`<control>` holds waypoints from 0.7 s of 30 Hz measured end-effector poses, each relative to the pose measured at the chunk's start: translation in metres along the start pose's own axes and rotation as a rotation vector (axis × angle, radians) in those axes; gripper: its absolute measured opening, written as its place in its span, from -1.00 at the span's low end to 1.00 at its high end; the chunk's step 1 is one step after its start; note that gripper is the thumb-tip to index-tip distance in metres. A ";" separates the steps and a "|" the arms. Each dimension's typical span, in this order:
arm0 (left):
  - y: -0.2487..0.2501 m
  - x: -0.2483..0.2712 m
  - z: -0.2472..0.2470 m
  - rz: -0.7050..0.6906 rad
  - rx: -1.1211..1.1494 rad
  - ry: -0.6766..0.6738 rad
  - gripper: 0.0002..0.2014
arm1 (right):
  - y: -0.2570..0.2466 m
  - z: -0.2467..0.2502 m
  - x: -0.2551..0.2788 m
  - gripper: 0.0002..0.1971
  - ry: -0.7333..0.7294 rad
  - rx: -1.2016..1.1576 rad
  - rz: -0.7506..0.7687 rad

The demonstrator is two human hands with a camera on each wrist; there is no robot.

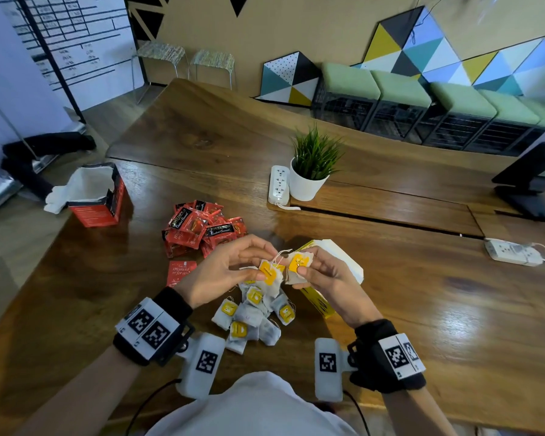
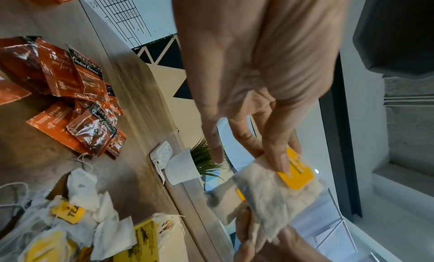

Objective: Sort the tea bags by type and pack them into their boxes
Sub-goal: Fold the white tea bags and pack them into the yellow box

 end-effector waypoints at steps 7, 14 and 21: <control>0.010 -0.002 0.006 -0.029 0.031 -0.093 -0.73 | -0.004 -0.012 0.005 -0.79 -0.115 0.120 0.056; 0.008 -0.003 0.011 0.016 0.039 -0.088 -0.74 | -0.002 -0.027 -0.003 -0.87 -0.068 -0.004 0.034; -0.013 -0.007 0.007 0.077 -0.004 0.174 -0.64 | -0.003 -0.020 -0.007 -0.94 0.270 0.136 0.140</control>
Point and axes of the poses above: each hand's wrist, its own x-axis away from the middle knuckle, its own z-axis out of the back of the hand, y = z × x, the point moved 4 cm from there along -x, towards the middle knuckle, and after that the axes turned 14 degrees about y, right-handed, at the moved point
